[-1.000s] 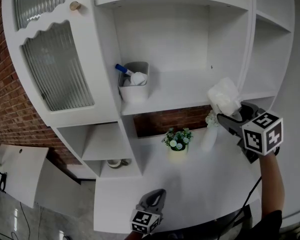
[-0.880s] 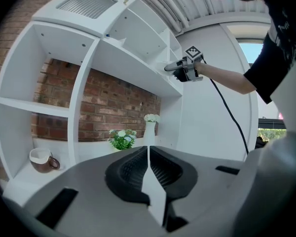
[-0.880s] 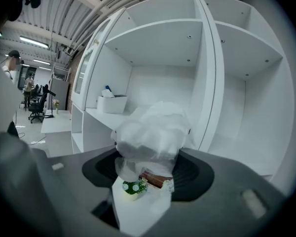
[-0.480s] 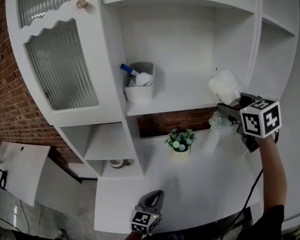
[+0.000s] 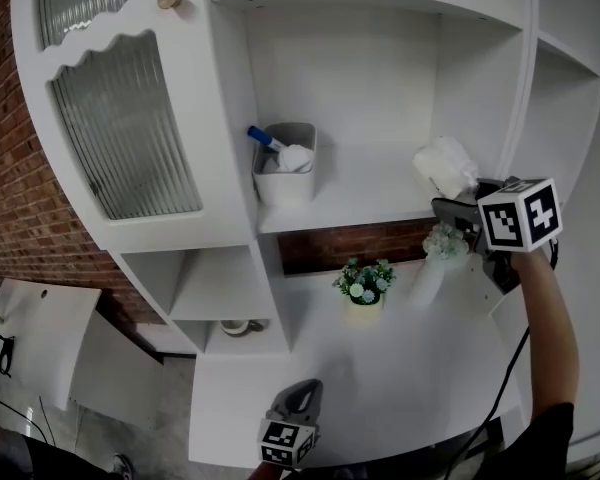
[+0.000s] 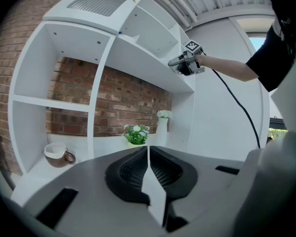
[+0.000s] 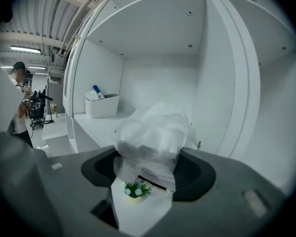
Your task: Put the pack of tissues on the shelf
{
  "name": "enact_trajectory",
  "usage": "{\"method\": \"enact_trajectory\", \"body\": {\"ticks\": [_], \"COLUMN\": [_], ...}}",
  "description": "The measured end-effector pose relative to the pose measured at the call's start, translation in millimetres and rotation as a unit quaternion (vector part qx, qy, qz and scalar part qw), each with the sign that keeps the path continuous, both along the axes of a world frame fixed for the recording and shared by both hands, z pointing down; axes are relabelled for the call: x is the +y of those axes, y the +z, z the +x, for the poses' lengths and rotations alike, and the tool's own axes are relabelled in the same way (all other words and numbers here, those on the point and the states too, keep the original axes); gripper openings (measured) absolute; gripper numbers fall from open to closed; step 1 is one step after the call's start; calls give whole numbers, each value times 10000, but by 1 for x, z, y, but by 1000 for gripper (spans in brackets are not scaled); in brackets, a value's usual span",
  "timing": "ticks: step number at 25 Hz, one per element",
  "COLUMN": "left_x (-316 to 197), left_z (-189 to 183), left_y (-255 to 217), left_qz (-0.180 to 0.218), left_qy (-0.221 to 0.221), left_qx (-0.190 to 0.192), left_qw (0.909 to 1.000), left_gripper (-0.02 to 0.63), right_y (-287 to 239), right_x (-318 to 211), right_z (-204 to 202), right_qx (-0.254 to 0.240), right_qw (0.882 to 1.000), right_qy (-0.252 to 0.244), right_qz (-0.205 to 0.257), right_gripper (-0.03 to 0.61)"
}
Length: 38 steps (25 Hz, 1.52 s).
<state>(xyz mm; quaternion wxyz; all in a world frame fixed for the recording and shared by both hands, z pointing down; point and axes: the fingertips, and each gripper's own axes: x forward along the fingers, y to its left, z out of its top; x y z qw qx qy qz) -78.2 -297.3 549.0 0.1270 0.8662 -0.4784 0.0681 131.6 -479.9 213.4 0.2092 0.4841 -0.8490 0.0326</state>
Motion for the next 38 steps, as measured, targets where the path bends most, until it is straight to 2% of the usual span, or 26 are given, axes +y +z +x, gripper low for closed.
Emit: {"method": "enact_trajectory", "body": {"ticks": [7, 12, 18, 22, 27, 31, 35, 38], "left_x": [-8, -10, -9, -7, -4, -3, -2, -2], "left_z": [-6, -5, -3, -2, -1, -1, -2, 0], "left_y": [2, 2, 4, 5, 5, 2, -1, -3], "left_qz": [-52, -39, -51, -45, -54, 9, 30, 75], "left_qy": [-84, -90, -59, -22, 9, 22, 2, 23], "left_qx": [-2, -16, -26, -27, -26, -56, -36, -27], "left_qw": [10000, 10000, 10000, 10000, 10000, 10000, 10000, 10000], "left_gripper": [18, 18, 18, 18, 18, 18, 18, 18], "right_y": [5, 1, 0, -4, -8, -13, -14, -17], "right_x": [-6, -7, -7, -6, -2, 1, 9, 19], "right_z": [0, -4, -6, -7, -2, -1, 5, 2], "right_qx": [35, 28, -334, -639, -642, -995, -762, -835], "right_qw": [9994, 9997, 9993, 9979, 9970, 9935, 9941, 9929], "right_qy": [-76, -116, -133, -117, 170, 198, 267, 125], "right_qz": [-327, -200, -117, 75, 407, 515, 729, 834], "right_gripper": [308, 324, 348, 364, 422, 431, 442, 442]}}
